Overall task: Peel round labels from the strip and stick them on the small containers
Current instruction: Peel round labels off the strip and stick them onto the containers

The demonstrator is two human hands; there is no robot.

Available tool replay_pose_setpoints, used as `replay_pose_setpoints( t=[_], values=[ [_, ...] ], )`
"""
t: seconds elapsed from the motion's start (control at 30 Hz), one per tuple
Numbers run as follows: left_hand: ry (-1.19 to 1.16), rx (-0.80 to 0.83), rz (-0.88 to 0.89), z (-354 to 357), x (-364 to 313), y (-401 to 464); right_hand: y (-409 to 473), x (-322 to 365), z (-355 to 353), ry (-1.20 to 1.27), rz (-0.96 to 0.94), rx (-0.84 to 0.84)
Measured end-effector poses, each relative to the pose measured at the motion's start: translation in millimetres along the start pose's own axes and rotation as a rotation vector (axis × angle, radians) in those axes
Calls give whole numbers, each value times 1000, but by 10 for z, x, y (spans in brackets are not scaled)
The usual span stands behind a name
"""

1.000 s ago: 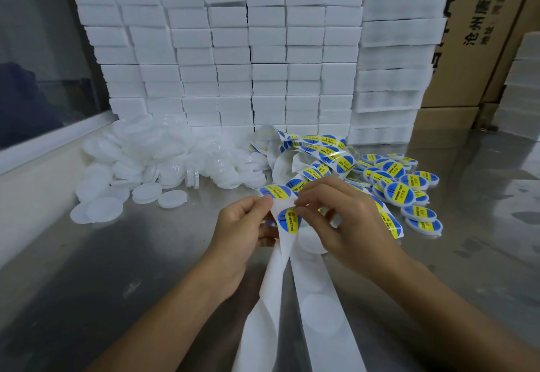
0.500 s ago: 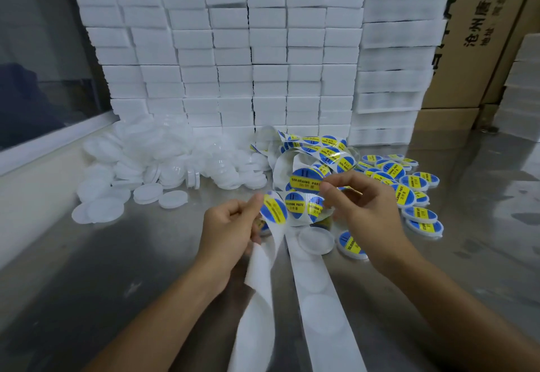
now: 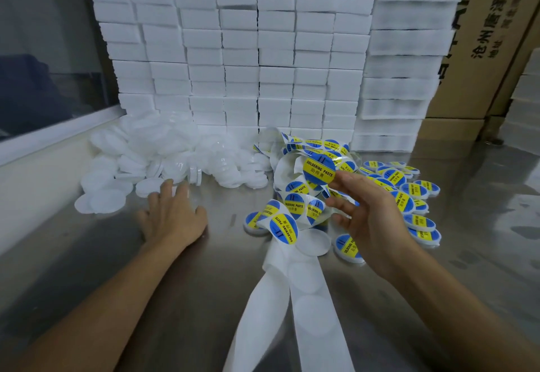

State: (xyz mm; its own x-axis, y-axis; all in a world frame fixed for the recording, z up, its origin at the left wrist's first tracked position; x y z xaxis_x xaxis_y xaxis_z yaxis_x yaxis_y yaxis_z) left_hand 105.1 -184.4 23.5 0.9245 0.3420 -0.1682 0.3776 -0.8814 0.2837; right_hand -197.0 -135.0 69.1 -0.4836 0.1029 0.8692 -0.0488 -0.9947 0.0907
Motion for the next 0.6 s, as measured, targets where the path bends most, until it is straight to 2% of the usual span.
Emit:
replay_pose_setpoints(
  t=[0.13, 0.33, 0.47, 0.6],
  values=[
    [63, 113, -78, 80, 117, 146, 21, -17, -24, -11, 9, 1],
    [-129, -52, -112, 43, 148, 179, 33, -30, -47, 14, 28, -11],
    [-337, -83, -88, 13, 153, 89, 31, -35, -46, 18, 17, -12],
    [-443, -234, 24, -130, 62, -55, 40, -40, -52, 24, -2, -28]
  ],
)
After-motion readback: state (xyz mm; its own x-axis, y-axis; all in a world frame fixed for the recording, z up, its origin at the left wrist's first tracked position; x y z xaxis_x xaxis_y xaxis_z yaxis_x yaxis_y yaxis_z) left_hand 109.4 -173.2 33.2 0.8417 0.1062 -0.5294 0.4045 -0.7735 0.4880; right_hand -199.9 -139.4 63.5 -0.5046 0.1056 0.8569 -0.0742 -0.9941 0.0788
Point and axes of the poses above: each hand's wrist, its own y-axis towards the middle knuckle, its own z-axis out of the palm, x = y × z, the point moved 4 cm from there along y, towards the middle knuckle, and after that the axes turned 8 degrees about y, right-handed, at the moved point
